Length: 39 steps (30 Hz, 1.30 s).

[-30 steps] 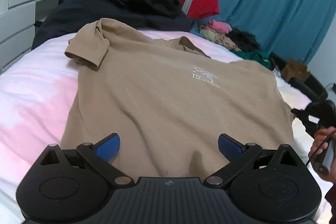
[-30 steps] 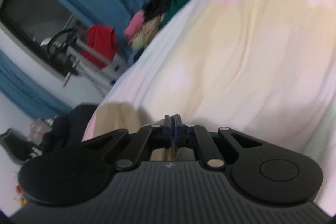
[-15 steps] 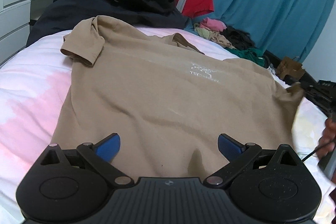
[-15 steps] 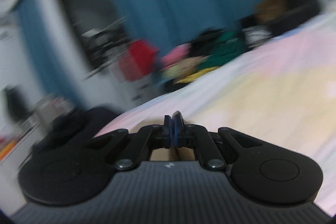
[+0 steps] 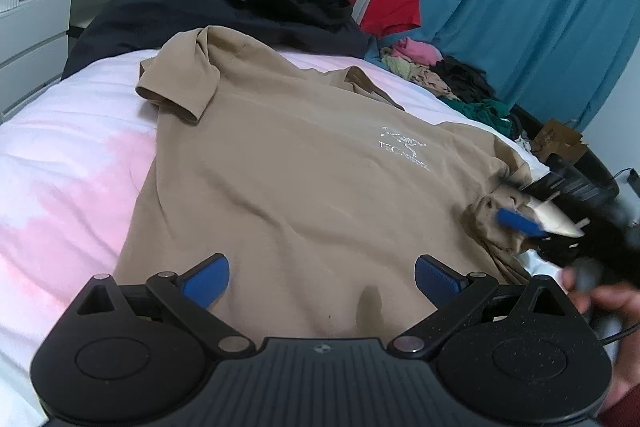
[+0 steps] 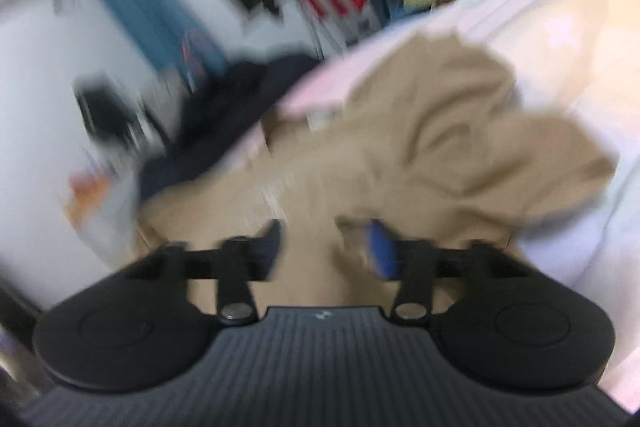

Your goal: Fold clothes

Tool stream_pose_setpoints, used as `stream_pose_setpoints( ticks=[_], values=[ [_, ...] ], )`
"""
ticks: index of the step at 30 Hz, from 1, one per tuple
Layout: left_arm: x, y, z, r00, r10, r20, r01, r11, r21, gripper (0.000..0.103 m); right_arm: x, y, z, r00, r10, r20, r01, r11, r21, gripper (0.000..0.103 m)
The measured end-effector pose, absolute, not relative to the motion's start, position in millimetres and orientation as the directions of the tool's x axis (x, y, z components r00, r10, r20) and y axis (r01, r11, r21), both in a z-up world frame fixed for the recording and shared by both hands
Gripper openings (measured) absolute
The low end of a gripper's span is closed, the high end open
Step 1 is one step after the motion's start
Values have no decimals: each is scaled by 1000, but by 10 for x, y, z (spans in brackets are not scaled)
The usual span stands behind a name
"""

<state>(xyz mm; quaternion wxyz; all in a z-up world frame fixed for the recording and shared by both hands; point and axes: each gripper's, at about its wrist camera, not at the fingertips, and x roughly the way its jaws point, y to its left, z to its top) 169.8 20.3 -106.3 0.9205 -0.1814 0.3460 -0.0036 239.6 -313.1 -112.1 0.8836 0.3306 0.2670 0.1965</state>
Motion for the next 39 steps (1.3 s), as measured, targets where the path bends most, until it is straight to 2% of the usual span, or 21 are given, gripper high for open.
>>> stream_pose_setpoints(
  ticks=[2, 4, 6, 9, 11, 14, 16, 17, 18, 19, 23, 27, 31, 33, 37, 38, 39],
  values=[
    [1689, 205, -1060, 759, -142, -635, -115, 931, -345, 100, 2325, -3427, -1048, 838, 491, -239, -138, 615, 776, 64],
    [1685, 204, -1054, 760, -149, -633, -111, 930, -351, 100, 2271, -3696, -1034, 892, 409, -194, -79, 564, 822, 64],
    [1677, 187, -1052, 761, -150, -631, -108, 930, -351, 100, 2271, -3886, -1077, 921, 302, -247, 30, 576, 817, 63],
    [1679, 166, -1067, 756, -152, -636, -104, 932, -347, 100, 2333, -4101, -1251, 898, 215, -383, 177, 622, 763, 63],
    [1685, 158, -1083, 752, -151, -641, -105, 934, -343, 100, 2446, -4124, -1425, 846, 276, -456, 206, 621, 757, 63],
    [1698, 150, -1100, 748, -147, -647, -109, 935, -337, 100, 2554, -3978, -1580, 803, 349, -484, 183, 627, 757, 63],
    [1704, 150, -1111, 746, -140, -651, -113, 937, -332, 100, 2632, -3885, -1607, 788, 348, -509, 175, 666, 725, 60],
    [1707, 151, -1116, 745, -138, -652, -115, 937, -330, 100, 2660, -3856, -1614, 783, 335, -523, 176, 688, 704, 42],
    [1710, 154, -1120, 744, -137, -654, -117, 937, -329, 100, 2689, -3851, -1613, 778, 334, -532, 178, 695, 697, 13],
    [1716, 158, -1123, 744, -135, -655, -118, 938, -327, 100, 2717, -3832, -1627, 771, 345, -535, 180, 688, 703, 8],
    [1732, 165, -1121, 745, -132, -654, -121, 937, -328, 100, 2783, -3866, -1292, 816, 281, -506, 145, 747, 648, 7],
    [1766, 158, -1148, 739, -144, -659, -115, 936, -334, 100, 2985, -4024, -735, 879, 143, -454, 110, 866, 487, 7],
    [1796, 152, -1180, 734, -158, -661, -109, 933, -344, 100, 3292, -4229, -559, 880, -22, -475, 175, 944, 281, 7],
    [1808, 147, -1196, 735, -160, -659, -104, 934, -343, 100, 3497, -4297, -605, 880, -61, -470, 172, 965, 197, 7],
    [1848, 95, -1235, 736, -154, -660, -83, 946, -313, 100, 3692, -4460, -866, 870, -14, -492, 160, 953, 257, 10],
    [1857, 87, -1239, 737, -151, -659, -78, 949, -305, 100, 3680, -4517, -947, 863, 6, -505, 174, 935, 309, 12],
    [1864, 86, -1240, 740, -149, -656, -73, 952, -299, 100, 3649, -4569, -1007, 855, 15, -518, 200, 913, 357, 20]
  ],
)
